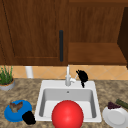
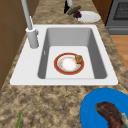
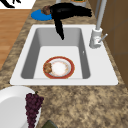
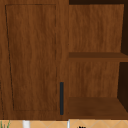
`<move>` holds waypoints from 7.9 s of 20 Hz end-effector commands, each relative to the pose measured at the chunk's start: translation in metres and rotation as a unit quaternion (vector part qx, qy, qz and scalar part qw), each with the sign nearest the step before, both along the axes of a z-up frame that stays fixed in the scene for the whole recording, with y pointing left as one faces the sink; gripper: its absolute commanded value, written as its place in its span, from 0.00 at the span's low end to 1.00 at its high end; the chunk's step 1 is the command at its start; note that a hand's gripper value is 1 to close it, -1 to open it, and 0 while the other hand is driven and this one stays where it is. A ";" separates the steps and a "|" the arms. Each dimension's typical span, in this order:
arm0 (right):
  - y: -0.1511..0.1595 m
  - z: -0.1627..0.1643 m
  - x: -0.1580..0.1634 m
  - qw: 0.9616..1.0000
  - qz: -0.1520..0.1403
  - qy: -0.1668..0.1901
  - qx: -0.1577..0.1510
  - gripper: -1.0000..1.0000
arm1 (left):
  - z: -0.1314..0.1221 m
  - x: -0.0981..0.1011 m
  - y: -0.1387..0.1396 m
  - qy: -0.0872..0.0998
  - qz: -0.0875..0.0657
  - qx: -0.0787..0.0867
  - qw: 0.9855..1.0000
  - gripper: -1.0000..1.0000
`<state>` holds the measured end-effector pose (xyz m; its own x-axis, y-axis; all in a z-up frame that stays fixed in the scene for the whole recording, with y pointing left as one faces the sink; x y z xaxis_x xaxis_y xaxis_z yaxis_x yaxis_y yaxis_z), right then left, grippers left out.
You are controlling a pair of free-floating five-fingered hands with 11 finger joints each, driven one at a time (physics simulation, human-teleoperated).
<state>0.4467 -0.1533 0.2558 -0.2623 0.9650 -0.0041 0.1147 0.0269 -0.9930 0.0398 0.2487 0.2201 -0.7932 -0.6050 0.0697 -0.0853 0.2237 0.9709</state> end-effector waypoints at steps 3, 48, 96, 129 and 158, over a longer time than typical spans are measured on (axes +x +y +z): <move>0.007 0.007 0.048 1.000 0.000 0.024 0.003 0.00 | 0.000 0.000 0.000 0.000 0.000 0.000 1.000 0.50; 0.032 -0.008 0.213 0.856 -0.010 0.512 -0.078 0.00 | 0.000 0.000 0.000 0.000 0.000 0.000 1.000 0.50; 0.101 -0.056 0.249 0.851 -0.145 0.486 -0.138 1.00 | 0.000 0.000 0.000 0.000 0.000 0.000 1.000 0.50; 0.156 -0.077 0.262 0.774 -0.350 0.460 -0.257 1.00 | 0.000 0.000 0.000 0.000 0.000 0.000 1.000 0.50; 0.139 -0.053 0.267 0.754 -0.363 0.487 -0.250 0.00 | 0.000 0.000 0.000 0.000 0.000 0.000 1.000 0.50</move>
